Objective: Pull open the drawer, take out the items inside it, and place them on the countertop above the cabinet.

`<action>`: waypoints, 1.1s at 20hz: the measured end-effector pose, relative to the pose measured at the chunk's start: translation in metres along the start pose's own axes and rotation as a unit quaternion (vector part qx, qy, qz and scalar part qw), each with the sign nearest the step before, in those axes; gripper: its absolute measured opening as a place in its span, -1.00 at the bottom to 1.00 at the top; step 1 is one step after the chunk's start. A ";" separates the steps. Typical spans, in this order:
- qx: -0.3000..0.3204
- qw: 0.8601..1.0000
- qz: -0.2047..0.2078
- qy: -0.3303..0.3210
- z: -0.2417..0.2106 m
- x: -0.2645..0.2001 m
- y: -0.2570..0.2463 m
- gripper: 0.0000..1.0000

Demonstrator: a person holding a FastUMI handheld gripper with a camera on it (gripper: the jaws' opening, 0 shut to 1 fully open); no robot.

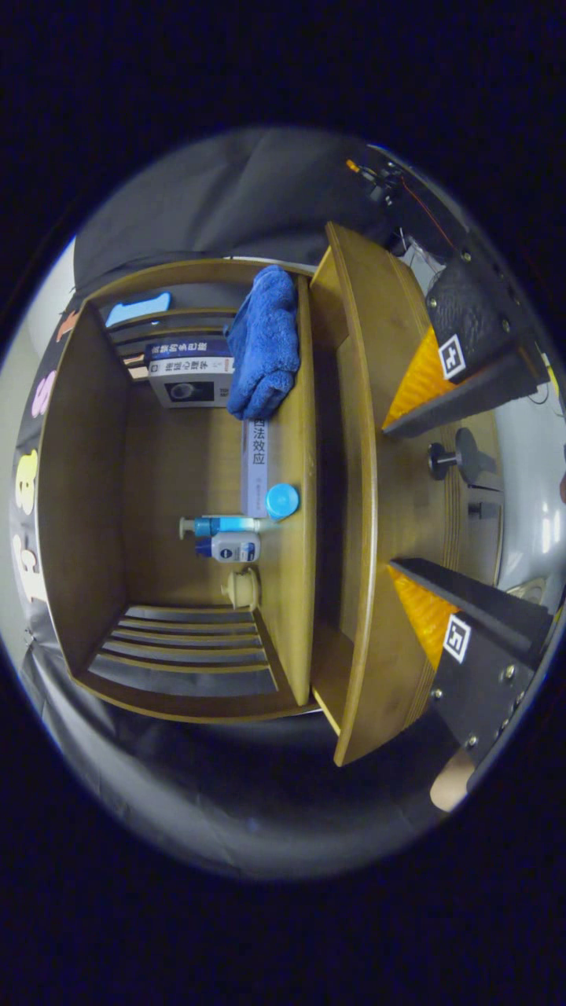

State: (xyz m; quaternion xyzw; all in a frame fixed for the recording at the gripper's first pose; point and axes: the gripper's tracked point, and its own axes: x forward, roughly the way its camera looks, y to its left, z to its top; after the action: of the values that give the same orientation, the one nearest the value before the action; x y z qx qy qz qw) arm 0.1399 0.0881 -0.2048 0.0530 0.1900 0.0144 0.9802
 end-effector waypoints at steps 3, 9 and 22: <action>-0.002 1.000 -0.004 -0.005 0.004 0.018 0.003 0.88; -0.003 1.000 -0.006 -0.009 0.013 0.054 0.007 0.88; -0.034 0.999 -0.005 -0.012 0.018 0.074 0.005 0.91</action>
State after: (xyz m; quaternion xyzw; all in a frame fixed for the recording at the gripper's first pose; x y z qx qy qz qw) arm 0.2156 0.0948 -0.2148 0.0190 0.1775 0.0150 0.9838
